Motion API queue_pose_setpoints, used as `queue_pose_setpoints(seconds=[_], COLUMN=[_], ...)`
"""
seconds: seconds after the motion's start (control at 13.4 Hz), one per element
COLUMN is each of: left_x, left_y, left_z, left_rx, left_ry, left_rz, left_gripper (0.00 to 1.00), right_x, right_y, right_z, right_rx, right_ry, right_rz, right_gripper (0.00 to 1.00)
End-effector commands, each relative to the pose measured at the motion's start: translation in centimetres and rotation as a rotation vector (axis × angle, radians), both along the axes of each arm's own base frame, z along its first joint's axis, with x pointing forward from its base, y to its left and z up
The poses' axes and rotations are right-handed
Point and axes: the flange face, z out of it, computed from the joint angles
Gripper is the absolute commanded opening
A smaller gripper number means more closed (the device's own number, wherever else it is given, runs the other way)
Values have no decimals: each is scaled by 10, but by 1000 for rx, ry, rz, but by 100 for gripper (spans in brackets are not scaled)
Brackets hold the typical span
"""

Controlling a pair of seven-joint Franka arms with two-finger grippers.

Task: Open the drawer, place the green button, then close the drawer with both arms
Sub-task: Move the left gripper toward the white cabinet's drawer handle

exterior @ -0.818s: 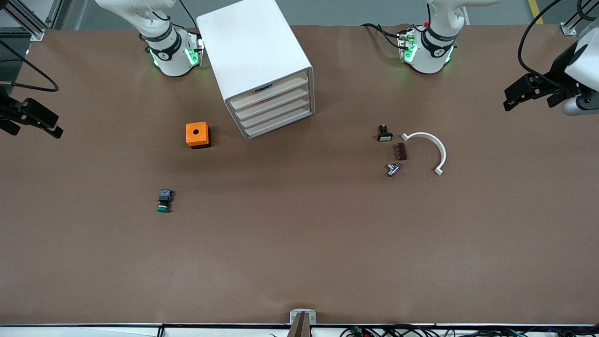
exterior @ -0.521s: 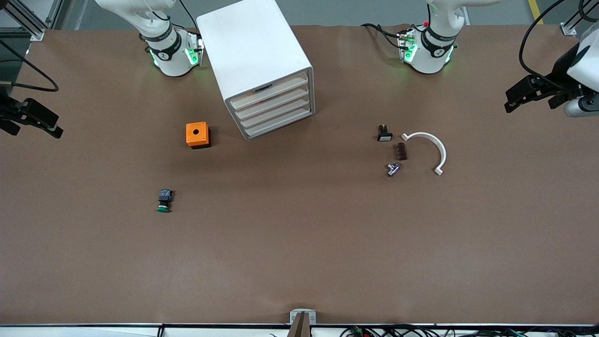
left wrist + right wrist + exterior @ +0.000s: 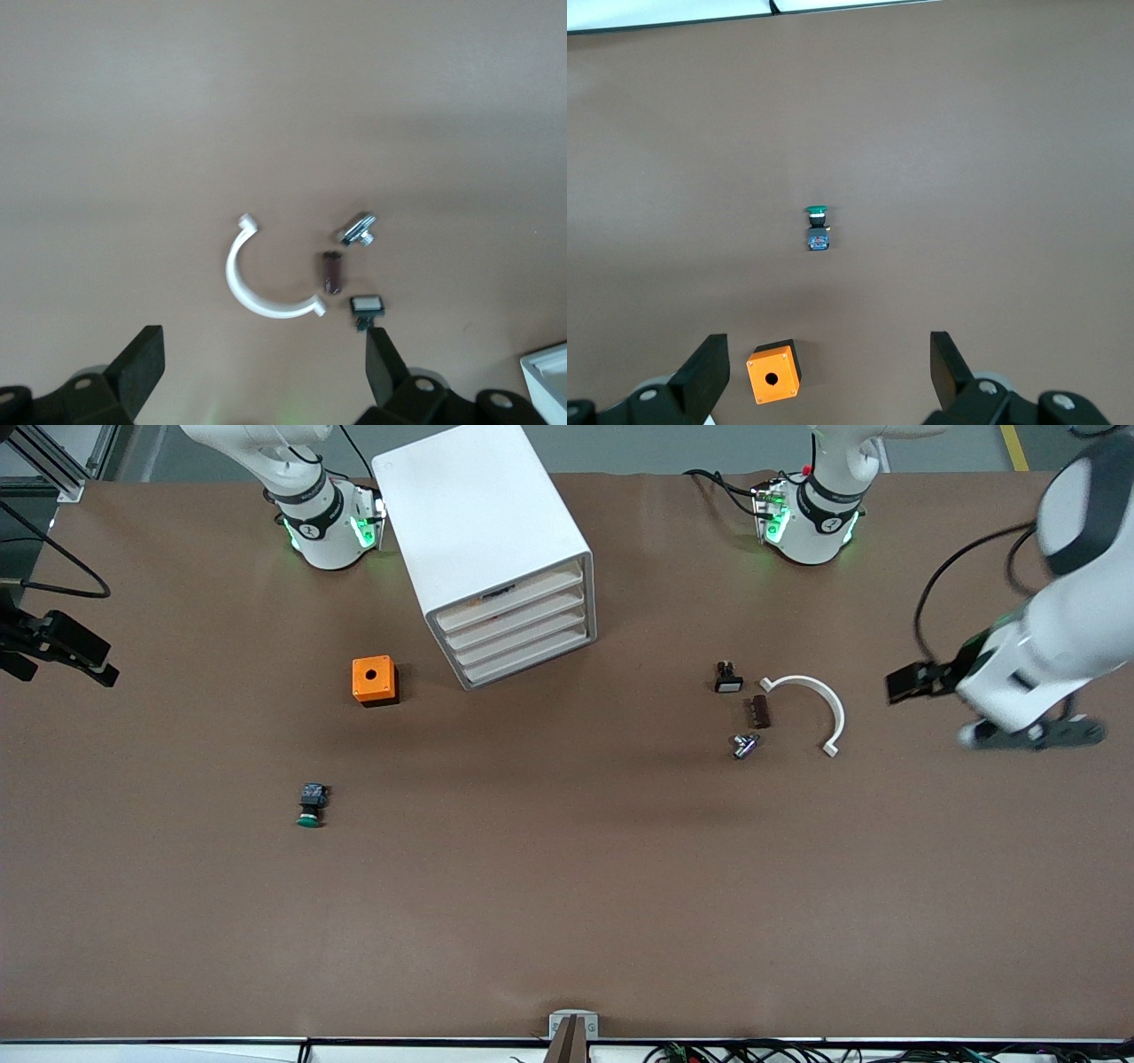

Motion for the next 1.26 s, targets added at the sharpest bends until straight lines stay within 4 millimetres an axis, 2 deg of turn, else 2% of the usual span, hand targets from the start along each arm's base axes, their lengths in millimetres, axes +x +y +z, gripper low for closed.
queue_pose_setpoints(seconds=[0.0,0.15,0.3,0.37,0.52,0.74,0.82,0.89,1.04,1.12,1.19], left_x=[37,45,36,25,1,-40,-51,-58,-81,-87,-85], left_y=[-39,-77,-133,-166,-216,-279,-295,-301,-329,-338,-342], left_z=[-69,-114,-154,-176,-206,-250,-261,-272,-299,-313,-317], left_rx=[13,51,109,142,171,186,229,277,316,317,317], left_ry=[49,90,100,118,181,387,429,466,613,694,757], left_rz=[49,151,296,391,548,819,929,1039,1144,1209,1298], left_gripper=[100,100,100,100,100,100,100,100,100,100,100], right_x=[-4,-4,-4,-3,-4,-3,-3,-3,-2,-1,-1], right_y=[0,0,0,0,0,1,2,2,2,3,3], right_z=[6,6,6,5,6,5,5,4,2,3,2], right_rx=[-9,-9,-8,-8,-8,-8,-6,-8,-8,-8,-8], right_ry=[-11,-11,-11,-10,-11,-8,-8,-8,-5,-11,-10], right_rz=[7,7,7,7,7,8,10,10,13,15,13], right_gripper=[100,100,100,100,100,100,100,100,100,100,100])
